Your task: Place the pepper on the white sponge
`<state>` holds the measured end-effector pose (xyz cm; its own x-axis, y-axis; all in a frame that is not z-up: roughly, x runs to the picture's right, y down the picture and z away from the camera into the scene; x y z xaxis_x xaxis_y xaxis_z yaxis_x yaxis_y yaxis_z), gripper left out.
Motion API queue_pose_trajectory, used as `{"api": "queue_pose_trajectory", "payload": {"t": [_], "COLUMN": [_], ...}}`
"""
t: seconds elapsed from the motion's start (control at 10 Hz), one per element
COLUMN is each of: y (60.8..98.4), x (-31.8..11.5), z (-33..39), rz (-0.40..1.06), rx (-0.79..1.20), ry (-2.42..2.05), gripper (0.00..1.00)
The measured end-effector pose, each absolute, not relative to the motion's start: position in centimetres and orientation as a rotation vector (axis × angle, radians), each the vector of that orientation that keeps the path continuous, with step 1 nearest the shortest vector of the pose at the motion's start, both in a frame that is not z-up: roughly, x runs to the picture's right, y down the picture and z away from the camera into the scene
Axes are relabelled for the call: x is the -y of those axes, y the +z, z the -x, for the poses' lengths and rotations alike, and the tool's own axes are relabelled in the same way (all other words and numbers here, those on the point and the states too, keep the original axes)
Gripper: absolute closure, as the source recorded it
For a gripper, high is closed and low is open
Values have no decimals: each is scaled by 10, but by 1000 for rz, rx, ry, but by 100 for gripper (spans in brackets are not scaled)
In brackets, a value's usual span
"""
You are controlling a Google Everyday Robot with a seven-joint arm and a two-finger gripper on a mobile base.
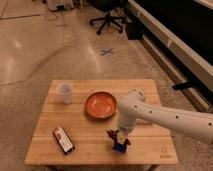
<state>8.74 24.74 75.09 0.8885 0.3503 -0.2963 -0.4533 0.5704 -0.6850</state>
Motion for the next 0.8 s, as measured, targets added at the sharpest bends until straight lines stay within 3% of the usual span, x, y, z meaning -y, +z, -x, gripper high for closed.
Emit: {"api": "queue_pose_trajectory", "payload": {"t": [0.3, 0.5, 0.8], "y": [762, 765, 765], "x": [-256, -255, -255], "z": [-89, -90, -91], "rz": [843, 840, 837], "rx": [-142, -145, -147], "ry": [463, 461, 451], "gripper": [36, 22, 20]}}
